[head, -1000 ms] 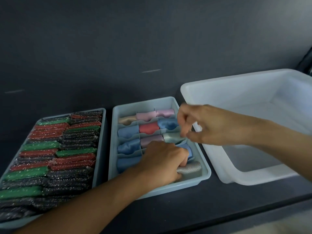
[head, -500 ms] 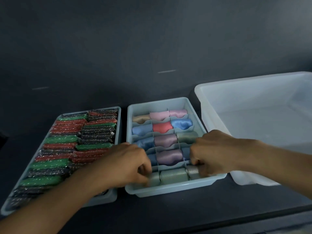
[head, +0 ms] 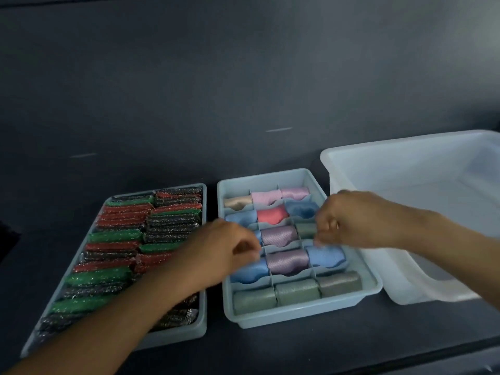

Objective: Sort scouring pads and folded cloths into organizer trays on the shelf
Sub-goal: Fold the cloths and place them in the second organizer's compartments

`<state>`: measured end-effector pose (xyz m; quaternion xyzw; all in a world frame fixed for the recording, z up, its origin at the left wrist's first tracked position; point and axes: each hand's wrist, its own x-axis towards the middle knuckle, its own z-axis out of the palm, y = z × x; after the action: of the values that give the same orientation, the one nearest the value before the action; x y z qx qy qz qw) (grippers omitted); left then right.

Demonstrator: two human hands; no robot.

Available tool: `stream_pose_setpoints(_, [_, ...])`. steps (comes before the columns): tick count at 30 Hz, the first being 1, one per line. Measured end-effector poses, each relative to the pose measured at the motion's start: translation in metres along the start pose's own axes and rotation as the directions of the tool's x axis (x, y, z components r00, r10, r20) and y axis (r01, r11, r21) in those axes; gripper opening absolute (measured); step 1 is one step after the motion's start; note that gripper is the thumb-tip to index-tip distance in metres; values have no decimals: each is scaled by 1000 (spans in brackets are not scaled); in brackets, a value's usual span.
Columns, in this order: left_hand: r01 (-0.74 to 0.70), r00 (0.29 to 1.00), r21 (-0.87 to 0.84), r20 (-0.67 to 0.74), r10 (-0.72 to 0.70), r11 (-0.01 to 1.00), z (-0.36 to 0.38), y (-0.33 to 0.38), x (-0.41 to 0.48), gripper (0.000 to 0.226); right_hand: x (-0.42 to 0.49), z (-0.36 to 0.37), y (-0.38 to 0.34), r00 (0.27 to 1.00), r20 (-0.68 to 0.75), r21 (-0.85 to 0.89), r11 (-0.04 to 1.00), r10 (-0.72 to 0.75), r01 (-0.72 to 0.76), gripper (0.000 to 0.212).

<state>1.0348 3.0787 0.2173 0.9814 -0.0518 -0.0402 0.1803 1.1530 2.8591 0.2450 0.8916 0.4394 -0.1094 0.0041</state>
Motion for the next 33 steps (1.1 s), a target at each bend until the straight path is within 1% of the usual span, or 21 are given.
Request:
stream_pose_setpoints(1, [30, 995, 32, -96, -27, 999, -6, -8, 7, 14, 9, -5, 7, 996, -90, -8, 1000, 26, -27, 17])
stream_pose_setpoints(2, [65, 984, 67, -169, -53, 996, -10, -18, 16, 14, 20, -7, 13, 988, -147, -28, 998, 46, -51, 12])
stream_pose_setpoints(3, [102, 974, 103, -211, -79, 989, -14, -27, 25, 15, 31, -7, 17, 985, -162, -53, 996, 66, -76, 11])
stream_pose_setpoints(4, [130, 969, 132, -226, -98, 983, -16, -35, 35, 16, 42, -6, 21, 986, -145, -82, 992, 85, -98, 14])
stream_pose_setpoints(6, [153, 972, 169, -205, -118, 974, -17, -48, 54, 19, 64, 2, 25, 994, -77, -139, 986, 83, -94, 20])
stream_pose_setpoints(8, [136, 983, 218, -154, -103, 967, -15, -54, 67, 21, 80, 8, 23, 999, -12, -186, 982, 36, -38, 21])
stream_pose_setpoints(11, [73, 997, 331, -59, -57, 941, -7, -51, 76, 24, 93, 10, 22, 998, 63, -220, 975, -16, 30, 13])
stream_pose_setpoints(14, [57, 998, 458, -18, -55, 887, 3, -48, 82, 21, 96, 9, 22, 997, 67, -269, 961, -47, 64, 14])
stream_pose_setpoints(16, [61, 998, 499, -15, -62, 864, 6, -48, 86, 20, 98, 13, 22, 995, 77, -326, 941, -65, 86, 23])
stream_pose_setpoints(18, [34, 999, 531, 2, -41, 847, 8, -48, 91, 18, 101, 16, 23, 991, 102, -330, 937, -86, 115, 22])
stream_pose_setpoints(21, [9, 998, 492, 47, -37, 870, 10, -51, 93, 10, 104, 17, 26, 987, 142, -252, 961, -81, 115, 11])
stream_pose_setpoints(22, [3, 997, 463, 62, -36, 886, 9, -53, 92, 12, 103, 17, 28, 983, 165, -222, 969, -76, 112, 9])
stream_pose_setpoints(24, [22, 997, 317, 62, -44, 948, 4, -56, 92, 11, 103, 17, 32, 979, 191, -121, 988, -73, 98, 17])
stream_pose_setpoints(25, [58, 998, 194, 27, -65, 979, -1, -59, 95, 7, 105, 16, 35, 981, 171, -47, 994, -88, 98, 21])
stream_pose_setpoints(26, [101, 995, 80, -37, -98, 992, -6, -62, 98, 9, 110, 13, 37, 988, 123, 26, 996, -92, 89, 21])
stream_pose_setpoints(27, [131, 985, 18, -112, -128, 991, -10, -66, 102, 15, 115, 10, 41, 995, 55, 78, 994, -77, 73, 17])
stream_pose_setpoints(28, [146, 977, 35, -160, -139, 989, -12, -70, 106, 20, 120, 7, 42, 999, -9, 88, 995, -37, 38, 13])
stream_pose_setpoints(29, [158, 976, 99, -170, -139, 983, -11, -73, 110, 24, 124, 5, 42, 998, -59, 51, 999, 5, -2, 10])
stream_pose_setpoints(30, [159, 980, 186, -148, -132, 970, -10, -74, 113, 27, 129, 5, 41, 996, -85, -24, 1000, 18, -20, 11])
stream_pose_setpoints(31, [155, 986, 267, -109, -130, 951, -7, -74, 116, 28, 134, 9, 43, 997, -73, -98, 995, 5, -12, 16])
stream_pose_setpoints(33, [147, 989, 341, -42, -141, 929, -1, -72, 120, 24, 142, 20, 44, 999, -7, -179, 983, -33, 31, 15])
